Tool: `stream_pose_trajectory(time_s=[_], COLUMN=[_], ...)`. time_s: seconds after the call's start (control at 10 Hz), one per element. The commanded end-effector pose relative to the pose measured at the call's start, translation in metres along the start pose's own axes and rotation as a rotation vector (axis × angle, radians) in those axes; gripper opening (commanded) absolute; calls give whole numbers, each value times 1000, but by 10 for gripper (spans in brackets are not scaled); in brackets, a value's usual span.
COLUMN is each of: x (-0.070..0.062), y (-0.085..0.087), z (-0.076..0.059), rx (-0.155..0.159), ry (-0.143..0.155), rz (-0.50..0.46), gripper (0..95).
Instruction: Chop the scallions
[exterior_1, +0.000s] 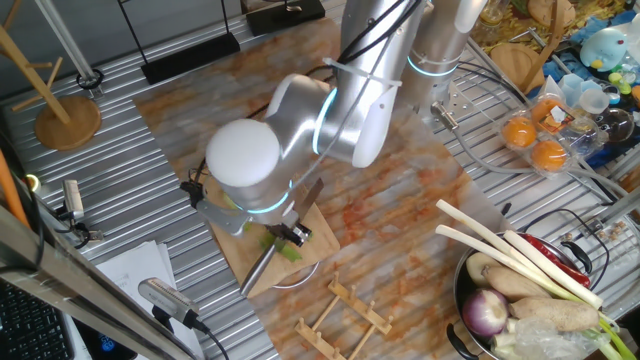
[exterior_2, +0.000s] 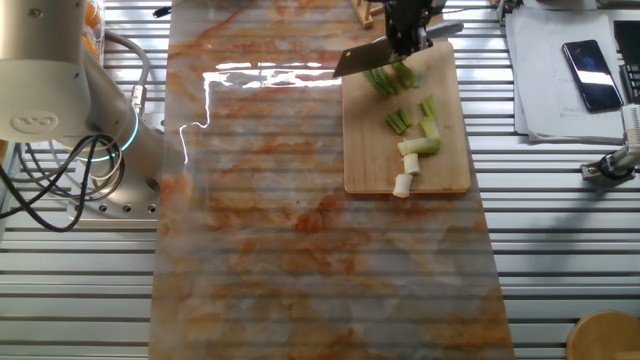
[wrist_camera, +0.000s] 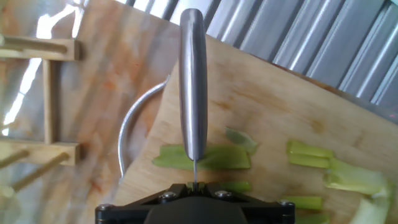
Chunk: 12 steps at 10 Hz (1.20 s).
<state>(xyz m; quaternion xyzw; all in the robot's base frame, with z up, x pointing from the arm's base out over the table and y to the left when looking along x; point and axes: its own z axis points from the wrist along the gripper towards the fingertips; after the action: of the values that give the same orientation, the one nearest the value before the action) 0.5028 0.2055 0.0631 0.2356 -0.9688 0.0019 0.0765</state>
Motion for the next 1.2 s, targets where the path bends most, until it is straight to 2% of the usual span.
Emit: stream_pose_trajectory(time_s=[0.1, 0.3, 0.4, 0.6, 0.7, 0.9, 1.2], x=[0, 1, 2, 4, 3, 1, -6], y=[-1, -1, 0, 2, 3, 6, 5], z=[0, -3, -9, -19, -19, -18, -16], rx=[-22, -61, -61, -36, -30, -23, -18], ry=[-12, -43, -58, -110, -141, -170, -193], rz=[-15, 0, 10, 19, 16, 15, 15], gripper=[0, 0, 0, 0, 0, 0, 0])
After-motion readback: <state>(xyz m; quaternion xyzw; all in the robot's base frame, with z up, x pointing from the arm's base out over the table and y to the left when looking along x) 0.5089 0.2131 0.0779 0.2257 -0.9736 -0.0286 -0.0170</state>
